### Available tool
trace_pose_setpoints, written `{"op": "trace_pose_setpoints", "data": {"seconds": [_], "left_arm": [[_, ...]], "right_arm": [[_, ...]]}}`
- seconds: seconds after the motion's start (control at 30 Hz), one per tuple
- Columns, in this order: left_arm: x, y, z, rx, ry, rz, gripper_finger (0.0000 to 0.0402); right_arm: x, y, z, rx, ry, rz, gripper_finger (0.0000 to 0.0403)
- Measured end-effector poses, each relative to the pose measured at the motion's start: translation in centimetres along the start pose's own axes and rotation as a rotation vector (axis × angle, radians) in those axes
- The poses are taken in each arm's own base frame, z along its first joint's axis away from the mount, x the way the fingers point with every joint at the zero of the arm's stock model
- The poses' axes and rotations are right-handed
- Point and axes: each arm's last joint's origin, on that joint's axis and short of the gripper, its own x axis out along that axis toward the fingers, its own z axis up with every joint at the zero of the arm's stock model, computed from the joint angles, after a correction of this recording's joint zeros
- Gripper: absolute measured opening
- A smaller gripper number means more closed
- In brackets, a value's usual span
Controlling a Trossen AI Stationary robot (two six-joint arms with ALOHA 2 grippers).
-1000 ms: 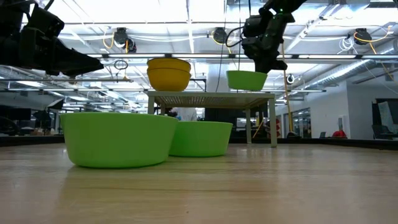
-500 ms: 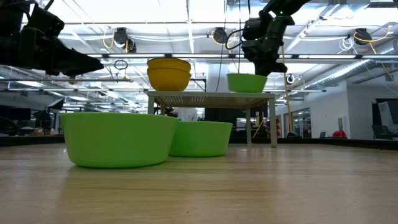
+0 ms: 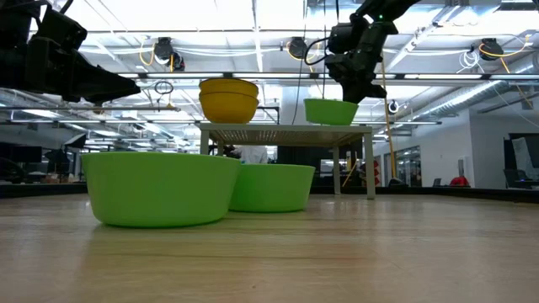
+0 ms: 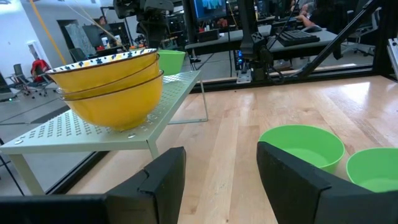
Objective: Pick & Place Mini bowls
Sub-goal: Put the top right green bowl on the shelf
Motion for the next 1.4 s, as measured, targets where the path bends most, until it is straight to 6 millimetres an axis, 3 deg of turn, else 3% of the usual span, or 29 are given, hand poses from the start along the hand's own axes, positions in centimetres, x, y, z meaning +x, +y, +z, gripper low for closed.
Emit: {"op": "trace_pose_setpoints", "data": {"seconds": [0.53,0.87,1.2,1.4], "left_arm": [[0.0,0.0,0.0,0.000,0.000,0.000,0.0202],[0.0,0.0,0.0,0.000,0.000,0.000,0.0202],[0.0,0.0,0.0,0.000,0.000,0.000,0.0202],[0.0,0.0,0.0,0.000,0.000,0.000,0.0203]], "right_arm": [[0.1,0.5,-0.1,-0.013,0.003,-0.001,0.0000],[2.3,-0.1,-0.9,-0.007,0.030,0.001,0.0000],[2.3,-0.1,-0.7,-0.012,0.007,0.008,0.0001],[2.3,-0.1,-0.7,0.003,0.008,0.003,0.0031]]}}
